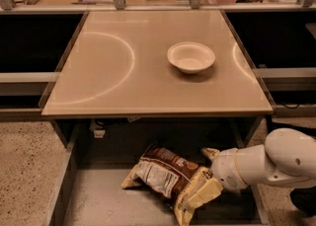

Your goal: Pick brown chip bag from top drawer and place on counter

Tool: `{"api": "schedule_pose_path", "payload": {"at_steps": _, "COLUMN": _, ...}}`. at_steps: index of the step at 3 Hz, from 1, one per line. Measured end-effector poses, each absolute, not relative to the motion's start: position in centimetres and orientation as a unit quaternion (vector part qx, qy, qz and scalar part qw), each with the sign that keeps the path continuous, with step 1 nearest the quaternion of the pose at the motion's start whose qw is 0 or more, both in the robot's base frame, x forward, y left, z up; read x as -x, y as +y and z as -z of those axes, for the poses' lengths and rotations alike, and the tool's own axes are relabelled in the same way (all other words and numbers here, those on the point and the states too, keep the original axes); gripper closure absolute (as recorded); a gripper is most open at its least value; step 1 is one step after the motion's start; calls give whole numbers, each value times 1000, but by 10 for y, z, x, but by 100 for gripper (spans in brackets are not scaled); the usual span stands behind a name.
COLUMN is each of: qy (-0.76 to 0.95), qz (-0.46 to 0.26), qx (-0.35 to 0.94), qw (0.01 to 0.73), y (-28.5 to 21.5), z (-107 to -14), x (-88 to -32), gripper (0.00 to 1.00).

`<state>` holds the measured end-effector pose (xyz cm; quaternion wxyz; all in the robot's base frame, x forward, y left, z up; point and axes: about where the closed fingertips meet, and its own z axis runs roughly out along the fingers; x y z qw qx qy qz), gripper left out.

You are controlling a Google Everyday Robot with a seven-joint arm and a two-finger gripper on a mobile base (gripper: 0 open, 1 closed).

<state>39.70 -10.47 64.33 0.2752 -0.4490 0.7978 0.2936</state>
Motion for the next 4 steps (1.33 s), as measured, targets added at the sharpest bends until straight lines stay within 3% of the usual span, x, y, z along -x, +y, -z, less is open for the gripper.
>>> {"api": "schedule_pose_path", "payload": {"at_steps": 1, "qy": 798, "qz": -294, "qx": 449, "qw": 275, "y": -104, "z": -642, "x": -397, "gripper": 16}}
{"api": "schedule_pose_path", "payload": {"at_steps": 4, "qy": 798, "qz": -294, "qx": 449, "qw": 275, "y": -104, "z": -642, "x": -397, "gripper": 86}}
